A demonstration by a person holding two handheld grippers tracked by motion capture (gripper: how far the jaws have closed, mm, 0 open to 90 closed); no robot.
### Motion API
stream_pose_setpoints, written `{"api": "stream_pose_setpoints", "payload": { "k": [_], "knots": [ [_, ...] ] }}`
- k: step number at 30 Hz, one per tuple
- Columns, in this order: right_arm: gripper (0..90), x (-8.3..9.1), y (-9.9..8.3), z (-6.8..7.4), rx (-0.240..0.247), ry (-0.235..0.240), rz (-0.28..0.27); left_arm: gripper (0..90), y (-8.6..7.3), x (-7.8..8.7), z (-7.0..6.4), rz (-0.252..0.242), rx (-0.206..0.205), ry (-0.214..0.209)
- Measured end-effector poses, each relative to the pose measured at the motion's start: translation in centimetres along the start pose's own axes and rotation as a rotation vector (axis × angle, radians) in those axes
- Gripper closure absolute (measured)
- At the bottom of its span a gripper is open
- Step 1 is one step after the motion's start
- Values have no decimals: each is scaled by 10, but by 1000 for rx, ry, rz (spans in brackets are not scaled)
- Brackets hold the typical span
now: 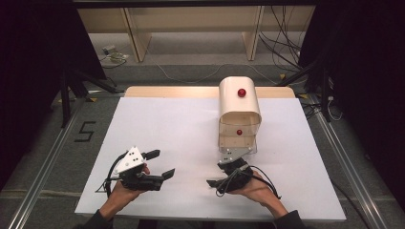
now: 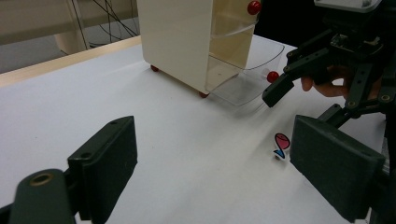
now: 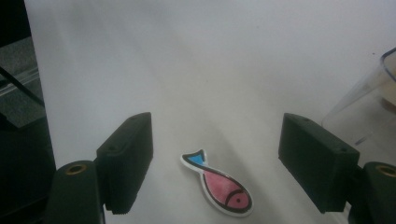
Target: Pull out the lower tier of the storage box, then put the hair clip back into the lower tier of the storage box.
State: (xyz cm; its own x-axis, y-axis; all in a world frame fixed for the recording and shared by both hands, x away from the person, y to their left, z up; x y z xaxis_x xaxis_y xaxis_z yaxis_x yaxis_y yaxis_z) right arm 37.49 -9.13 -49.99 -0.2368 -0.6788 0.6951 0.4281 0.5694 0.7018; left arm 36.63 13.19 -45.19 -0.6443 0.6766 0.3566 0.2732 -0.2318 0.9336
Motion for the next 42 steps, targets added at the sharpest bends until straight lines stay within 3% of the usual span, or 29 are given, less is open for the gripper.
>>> {"api": "stream_pose_setpoints", "payload": {
  "k": [14,42],
  "knots": [
    [261,-9,-5,1,9,4,54,147,1,0,-1,-4,0,-2],
    [274,-18,-9,-4,32,19,92,147,0,1,-3,-3,-12,-5]
  ]
}}
Point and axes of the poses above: each handheld gripper's, and its own axes: x roughly backward along the jaws, y roughly out of its top, z roughly to its left, the point moved 7 cm from there along -x, roughly forward along the jaws, and after that the axes turned 5 degrees about y, right-handed, at the moved point
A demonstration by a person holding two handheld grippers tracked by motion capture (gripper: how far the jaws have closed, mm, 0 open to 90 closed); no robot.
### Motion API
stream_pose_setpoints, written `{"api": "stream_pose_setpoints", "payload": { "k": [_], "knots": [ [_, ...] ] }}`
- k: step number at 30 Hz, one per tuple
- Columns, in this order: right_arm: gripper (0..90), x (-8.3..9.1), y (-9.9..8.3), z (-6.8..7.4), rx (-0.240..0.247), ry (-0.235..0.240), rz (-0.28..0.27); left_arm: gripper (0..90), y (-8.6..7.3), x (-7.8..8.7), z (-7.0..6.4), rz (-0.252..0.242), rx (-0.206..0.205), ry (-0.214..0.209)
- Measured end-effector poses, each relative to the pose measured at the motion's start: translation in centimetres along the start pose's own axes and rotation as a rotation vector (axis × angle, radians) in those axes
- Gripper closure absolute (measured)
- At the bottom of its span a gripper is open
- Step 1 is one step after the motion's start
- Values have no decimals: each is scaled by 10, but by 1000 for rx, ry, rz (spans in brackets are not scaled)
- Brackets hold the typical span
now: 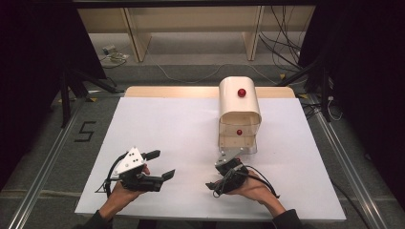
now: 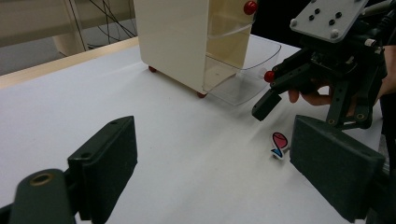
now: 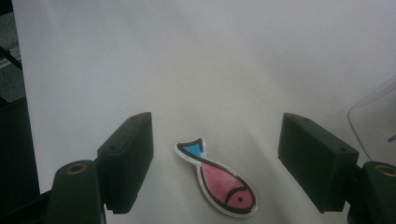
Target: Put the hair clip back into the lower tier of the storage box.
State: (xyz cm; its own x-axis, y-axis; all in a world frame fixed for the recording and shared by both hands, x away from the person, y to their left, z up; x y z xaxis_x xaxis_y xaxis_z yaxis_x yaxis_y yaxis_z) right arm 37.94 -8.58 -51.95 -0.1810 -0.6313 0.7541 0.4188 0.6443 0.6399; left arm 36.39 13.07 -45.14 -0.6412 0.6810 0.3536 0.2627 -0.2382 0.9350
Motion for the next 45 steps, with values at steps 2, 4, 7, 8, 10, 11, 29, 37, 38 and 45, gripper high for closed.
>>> {"api": "stream_pose_setpoints", "payload": {
  "k": [2,4,7,8,10,11,29,37,38,45],
  "knots": [
    [275,-1,-1,0,2,1,11,147,0,0,0,2,-5,0],
    [278,-4,-1,0,7,7,17,147,-1,2,0,-2,-2,2],
    [283,-7,-2,0,2,13,25,147,0,3,1,-7,9,3],
    [284,-8,-3,0,-6,15,33,148,0,3,1,-8,9,3],
    [285,-9,-4,-1,4,16,37,148,0,2,0,-1,1,1],
    [288,-9,-5,-1,1,15,40,148,0,2,0,0,-1,-1],
    [333,-12,-10,3,5,40,59,148,0,1,0,-1,-2,-3],
    [394,-11,-14,5,8,51,77,148,0,1,0,-1,-1,-3],
    [405,-10,-14,5,14,49,78,148,0,1,0,-1,-1,-2],
    [461,-7,-16,7,5,37,95,148,0,1,0,-1,-2,-3]
  ]
}}
Point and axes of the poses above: each handheld gripper's, and its own axes: x roughly backward along the jaws, y roughly out of its top, z roughly to its left, the point moved 7 cm from there along -x, roughly forward along the jaws, and after that the axes turned 5 degrees about y, right-handed, at the moved point
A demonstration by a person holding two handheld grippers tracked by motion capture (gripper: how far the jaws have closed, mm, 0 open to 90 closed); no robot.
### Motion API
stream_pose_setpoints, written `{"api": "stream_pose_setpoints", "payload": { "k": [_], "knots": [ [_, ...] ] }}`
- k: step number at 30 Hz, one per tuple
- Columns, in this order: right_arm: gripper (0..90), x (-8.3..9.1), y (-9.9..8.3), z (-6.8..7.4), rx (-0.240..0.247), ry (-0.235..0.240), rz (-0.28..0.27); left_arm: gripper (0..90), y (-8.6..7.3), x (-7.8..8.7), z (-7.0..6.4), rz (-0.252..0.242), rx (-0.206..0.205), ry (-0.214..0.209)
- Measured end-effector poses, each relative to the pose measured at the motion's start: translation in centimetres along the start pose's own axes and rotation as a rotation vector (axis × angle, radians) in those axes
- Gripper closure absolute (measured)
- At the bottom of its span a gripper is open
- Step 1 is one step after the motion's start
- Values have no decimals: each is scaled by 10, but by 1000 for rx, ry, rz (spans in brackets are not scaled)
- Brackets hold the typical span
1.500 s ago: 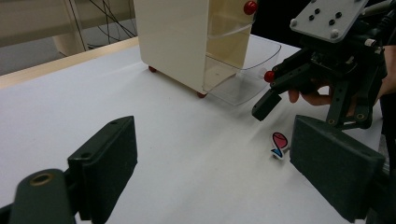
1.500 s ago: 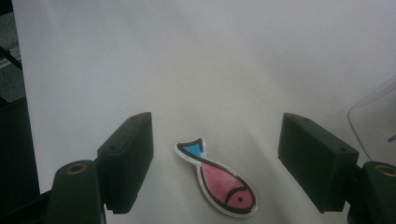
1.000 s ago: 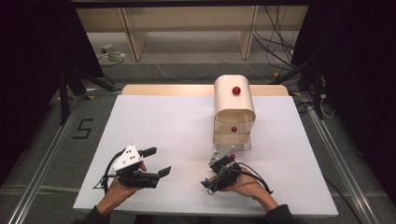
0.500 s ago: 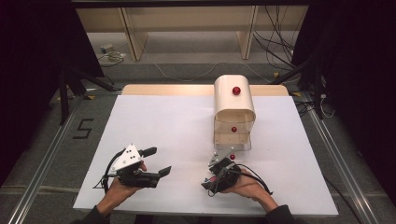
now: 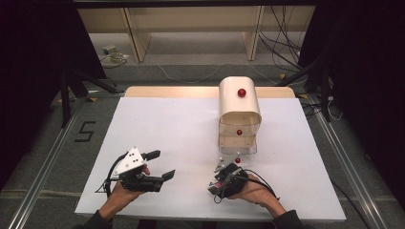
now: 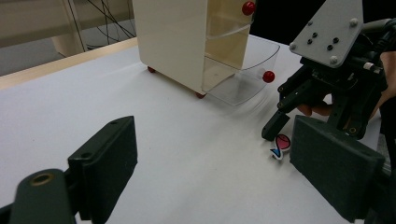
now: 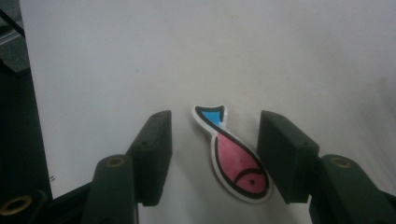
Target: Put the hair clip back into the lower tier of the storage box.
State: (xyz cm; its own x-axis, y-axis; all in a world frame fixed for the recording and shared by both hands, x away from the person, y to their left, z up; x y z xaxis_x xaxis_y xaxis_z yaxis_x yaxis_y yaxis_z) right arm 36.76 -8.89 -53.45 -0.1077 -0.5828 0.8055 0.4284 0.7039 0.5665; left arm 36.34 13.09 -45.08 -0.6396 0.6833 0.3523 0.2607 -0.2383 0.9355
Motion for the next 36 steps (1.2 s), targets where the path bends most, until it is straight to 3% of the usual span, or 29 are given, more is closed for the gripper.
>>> {"api": "stream_pose_setpoints", "payload": {
  "k": [14,29,36],
  "knots": [
    [571,1,-1,5,2,-2,8,148,0,0,0,-2,0,1],
    [624,-5,3,11,60,-65,12,148,0,0,0,-1,-2,-1],
    [677,-6,4,11,60,-70,2,148,1,0,0,-3,0,-1]
  ]
}}
Point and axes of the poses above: each handheld gripper's, and its own axes: x roughly backward along the jaws, y roughly out of its top, z roughly to its left, the point moved 7 cm from there along -x, roughly forward along the jaws, and after that the axes turned 5 degrees about y, right-handed, at the moved point
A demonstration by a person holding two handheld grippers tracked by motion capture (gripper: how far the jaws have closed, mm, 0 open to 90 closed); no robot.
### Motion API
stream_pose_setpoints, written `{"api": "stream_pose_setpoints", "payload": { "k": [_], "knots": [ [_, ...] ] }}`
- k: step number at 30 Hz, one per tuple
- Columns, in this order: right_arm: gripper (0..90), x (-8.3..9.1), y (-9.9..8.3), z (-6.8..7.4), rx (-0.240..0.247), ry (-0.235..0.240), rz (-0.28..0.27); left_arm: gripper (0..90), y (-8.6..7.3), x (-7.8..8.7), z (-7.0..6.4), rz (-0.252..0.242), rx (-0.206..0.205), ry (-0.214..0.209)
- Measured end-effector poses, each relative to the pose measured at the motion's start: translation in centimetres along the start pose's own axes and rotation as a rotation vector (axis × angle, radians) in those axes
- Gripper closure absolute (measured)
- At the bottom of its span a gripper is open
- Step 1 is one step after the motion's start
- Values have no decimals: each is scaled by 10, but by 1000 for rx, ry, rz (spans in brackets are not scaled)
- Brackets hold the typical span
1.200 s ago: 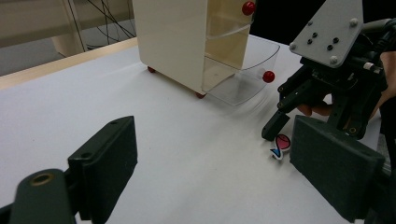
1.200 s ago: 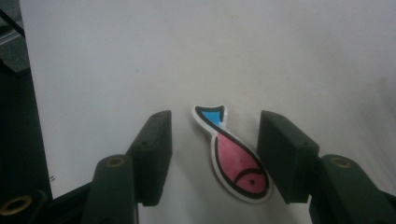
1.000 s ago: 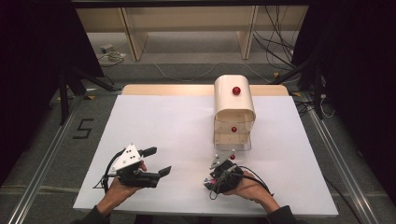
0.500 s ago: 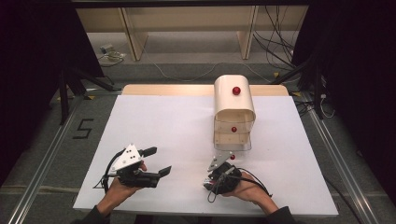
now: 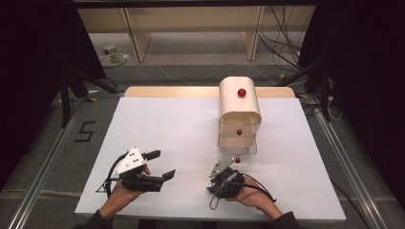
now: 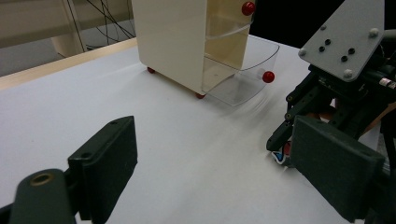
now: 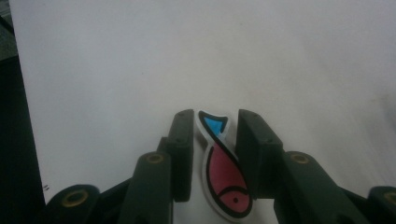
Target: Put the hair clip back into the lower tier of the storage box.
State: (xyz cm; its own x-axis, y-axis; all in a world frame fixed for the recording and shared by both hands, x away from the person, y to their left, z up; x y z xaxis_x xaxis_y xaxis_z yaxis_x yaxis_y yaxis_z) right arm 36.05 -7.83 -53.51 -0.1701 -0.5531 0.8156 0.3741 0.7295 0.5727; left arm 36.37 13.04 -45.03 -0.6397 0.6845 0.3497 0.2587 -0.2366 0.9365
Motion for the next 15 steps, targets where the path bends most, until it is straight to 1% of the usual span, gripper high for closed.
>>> {"api": "stream_pose_setpoints", "payload": {
  "k": [4,5,10,11,15],
  "knots": [
    [725,0,0,-1,-6,-1,-5,148,0,0,0,0,0,0],
    [726,0,0,-1,-13,0,-6,148,0,0,0,0,0,-1],
    [731,1,0,-2,-16,3,-8,148,0,0,0,-3,4,0],
    [732,0,0,-2,-21,5,-11,148,0,0,0,0,-3,1],
    [732,1,-1,-2,-34,17,-13,148,0,0,0,-4,2,1]
  ]
}}
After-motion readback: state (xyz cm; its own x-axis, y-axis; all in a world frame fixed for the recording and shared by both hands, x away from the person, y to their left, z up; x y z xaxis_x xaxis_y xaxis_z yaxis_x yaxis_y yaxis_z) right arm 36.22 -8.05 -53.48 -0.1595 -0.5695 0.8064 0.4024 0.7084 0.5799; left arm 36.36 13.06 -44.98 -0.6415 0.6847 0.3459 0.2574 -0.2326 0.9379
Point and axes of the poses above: each handheld gripper's, and its own axes: x roughly backward along the jaws, y roughly out of its top, z roughly to its left, the point moved 7 cm from there along -x, roughly forward along the jaws, and after that the axes turned 5 degrees about y, right-handed, at the moved point
